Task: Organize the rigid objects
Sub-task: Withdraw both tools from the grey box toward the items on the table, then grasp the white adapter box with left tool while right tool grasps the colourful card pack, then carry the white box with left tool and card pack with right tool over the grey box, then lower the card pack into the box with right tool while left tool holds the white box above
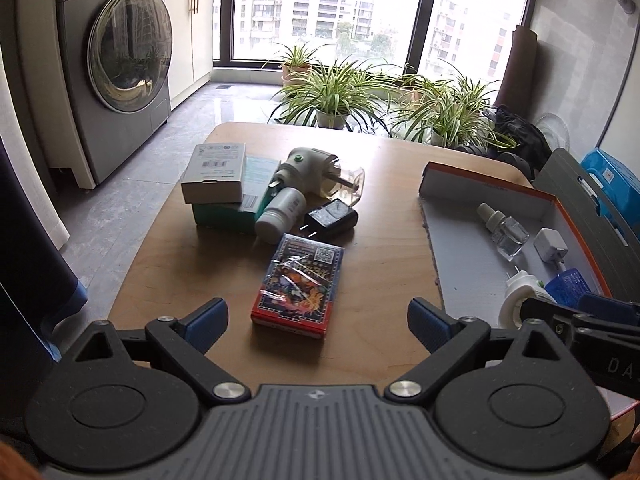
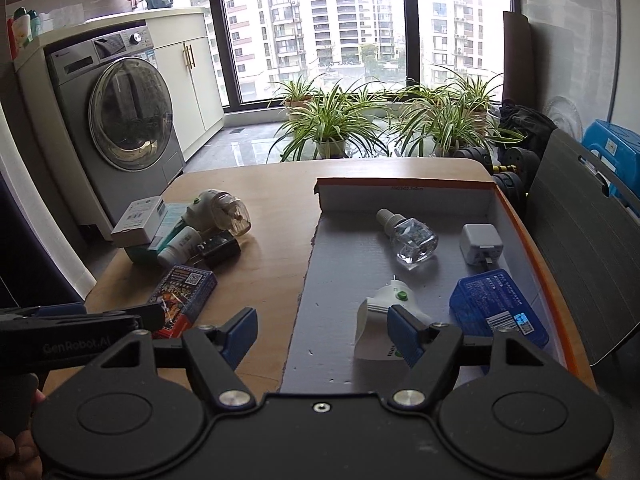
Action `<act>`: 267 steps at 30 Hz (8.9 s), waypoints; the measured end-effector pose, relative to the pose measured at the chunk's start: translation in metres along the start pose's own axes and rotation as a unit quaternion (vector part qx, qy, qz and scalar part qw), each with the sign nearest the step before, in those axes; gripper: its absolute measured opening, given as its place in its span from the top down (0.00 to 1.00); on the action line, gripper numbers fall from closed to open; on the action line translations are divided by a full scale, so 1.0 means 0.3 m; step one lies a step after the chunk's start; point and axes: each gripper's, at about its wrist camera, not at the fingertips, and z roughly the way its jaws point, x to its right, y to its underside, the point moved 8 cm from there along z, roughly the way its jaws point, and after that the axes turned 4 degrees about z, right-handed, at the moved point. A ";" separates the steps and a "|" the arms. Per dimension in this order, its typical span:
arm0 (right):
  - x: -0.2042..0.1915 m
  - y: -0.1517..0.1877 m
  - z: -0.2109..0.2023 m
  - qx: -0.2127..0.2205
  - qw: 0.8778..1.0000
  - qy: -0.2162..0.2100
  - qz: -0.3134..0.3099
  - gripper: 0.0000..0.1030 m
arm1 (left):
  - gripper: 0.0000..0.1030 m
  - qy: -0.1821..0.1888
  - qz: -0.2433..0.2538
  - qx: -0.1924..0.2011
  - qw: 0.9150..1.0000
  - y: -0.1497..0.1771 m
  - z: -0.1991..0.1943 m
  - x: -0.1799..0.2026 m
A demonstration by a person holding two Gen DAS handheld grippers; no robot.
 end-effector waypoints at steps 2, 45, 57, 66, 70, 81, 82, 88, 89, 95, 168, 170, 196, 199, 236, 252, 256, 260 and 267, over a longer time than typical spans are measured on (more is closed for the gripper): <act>-0.024 0.005 0.009 -0.003 1.000 -0.004 -0.005 0.18 | 0.04 -0.003 -0.004 -0.001 1.000 0.004 0.000 -0.022; -0.357 0.064 0.210 -0.063 0.996 -0.048 -0.028 0.17 | 0.04 -0.030 -0.059 -0.007 0.998 -0.017 0.057 -0.333; -0.460 0.078 0.399 -0.089 0.995 -0.017 0.032 0.13 | 0.03 -0.036 -0.086 0.002 0.996 -0.100 0.110 -0.436; -0.470 0.078 0.457 -0.060 0.997 0.024 -0.030 0.10 | 0.00 -0.036 -0.064 0.017 0.997 -0.250 0.248 -0.390; -0.429 0.065 0.451 -0.049 0.998 0.016 -0.033 0.30 | 0.00 -0.042 -0.046 0.003 0.998 -0.277 0.340 -0.369; -0.340 0.060 0.417 -0.036 0.999 0.000 -0.025 0.31 | 0.40 -0.026 -0.043 0.008 0.999 -0.284 0.418 -0.359; -0.333 0.056 0.412 -0.033 0.999 0.001 -0.023 0.31 | 0.41 -0.029 -0.042 0.010 0.999 -0.286 0.408 -0.359; -0.316 0.032 0.349 -0.013 1.000 -0.005 -0.020 0.31 | 0.42 -0.022 -0.042 0.035 0.998 -0.274 0.309 -0.357; -0.315 0.024 0.335 -0.010 1.000 -0.010 -0.017 0.31 | 0.42 -0.020 -0.041 0.040 0.998 -0.273 0.289 -0.354; -0.293 -0.011 0.236 0.019 1.000 -0.008 -0.022 0.31 | 0.42 -0.014 -0.027 0.056 0.998 -0.225 0.160 -0.305; 0.390 0.120 -0.158 0.042 0.995 0.072 0.059 0.31 | 0.42 0.117 0.068 0.018 0.991 0.109 -0.014 0.464; 0.390 0.120 -0.158 0.042 0.995 0.072 0.058 0.31 | 0.42 0.118 0.068 0.017 0.991 0.110 -0.014 0.464; 0.412 0.122 -0.141 0.030 0.995 0.087 0.033 0.31 | 0.42 0.112 0.064 0.011 0.992 0.117 -0.002 0.461; 0.416 0.122 -0.143 0.029 0.995 0.086 0.035 0.31 | 0.42 0.114 0.065 0.011 0.991 0.118 -0.004 0.463; 0.367 0.011 -0.133 0.039 0.997 0.058 0.032 0.31 | 0.42 0.105 0.065 0.037 0.992 -0.015 -0.012 0.463; 0.365 -0.050 -0.103 0.045 0.997 0.053 0.031 0.31 | 0.42 0.103 0.070 0.048 0.991 -0.092 0.012 0.462; 0.366 -0.056 -0.096 0.045 0.997 0.053 0.030 0.31 | 0.42 0.102 0.070 0.045 0.991 -0.104 0.031 0.460; 0.366 -0.058 -0.090 0.044 0.997 0.053 0.031 0.31 | 0.42 0.102 0.071 0.044 0.991 -0.114 0.046 0.462; 0.374 -0.090 -0.035 0.039 0.997 0.054 0.031 0.31 | 0.42 0.100 0.069 0.039 0.992 -0.144 0.090 0.460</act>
